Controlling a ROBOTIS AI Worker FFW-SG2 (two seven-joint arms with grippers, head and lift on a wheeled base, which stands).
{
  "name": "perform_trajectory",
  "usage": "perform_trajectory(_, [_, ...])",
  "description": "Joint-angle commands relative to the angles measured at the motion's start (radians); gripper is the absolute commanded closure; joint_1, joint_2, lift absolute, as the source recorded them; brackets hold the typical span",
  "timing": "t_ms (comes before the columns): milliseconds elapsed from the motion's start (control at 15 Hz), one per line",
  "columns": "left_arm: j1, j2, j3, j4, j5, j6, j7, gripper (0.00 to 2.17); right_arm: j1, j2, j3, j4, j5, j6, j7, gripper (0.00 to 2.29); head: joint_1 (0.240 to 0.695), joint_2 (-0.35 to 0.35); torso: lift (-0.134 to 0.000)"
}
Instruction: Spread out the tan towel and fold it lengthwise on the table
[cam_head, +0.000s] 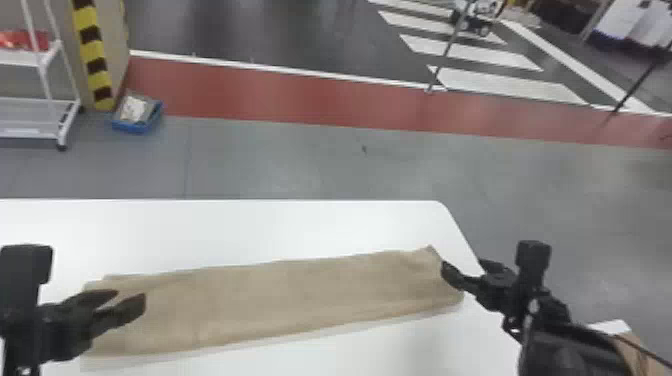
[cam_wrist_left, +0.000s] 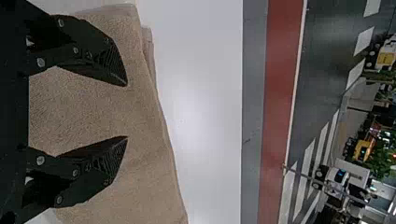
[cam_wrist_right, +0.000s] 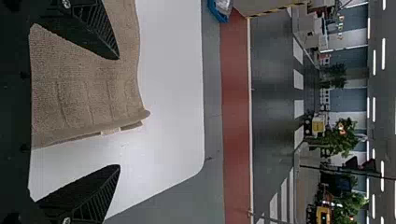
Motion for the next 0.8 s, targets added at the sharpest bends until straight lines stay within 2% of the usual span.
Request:
perform_trajectory(0, [-0.031,0.003,0.011,0.025,-0.005,0.019,0.007,0.53,-0.025,-0.02,0.007,0.016,0.035,0.0,0.0,0.06,0.695,-0.35,0.0])
perform_trajectory(333, [-0.051,0.003,0.016,0.045,-0.018,0.083,0.029,0.53,-0.068,-0.054,0.021,0.078,0.092,0.003,0.0,0.07,0.695,-0.35,0.0])
perform_trajectory(400, [-0.051,0.003,0.016,0.048,-0.016,0.083,0.029,0.53,-0.074,-0.066,0.021,0.091,0.092,0.003,0.025,0.08,0.695,-0.35,0.0])
perform_trajectory(467, [-0.051,0.004,0.019,0.048,-0.01,0.083,0.027,0.53,-0.094,-0.068,0.017,0.108,0.091,0.0,0.082,0.09,0.695,-0.35,0.0])
perform_trajectory(667, [-0.051,0.001,0.022,0.047,-0.01,0.102,0.029,0.53,-0.097,-0.082,0.021,0.113,0.097,0.0,0.12,0.09,0.695,-0.35,0.0])
perform_trajectory(733, [-0.052,0.0,0.022,0.047,-0.01,0.12,0.035,0.46,-0.097,-0.091,0.02,0.113,0.098,0.006,0.137,0.09,0.695,-0.35,0.0])
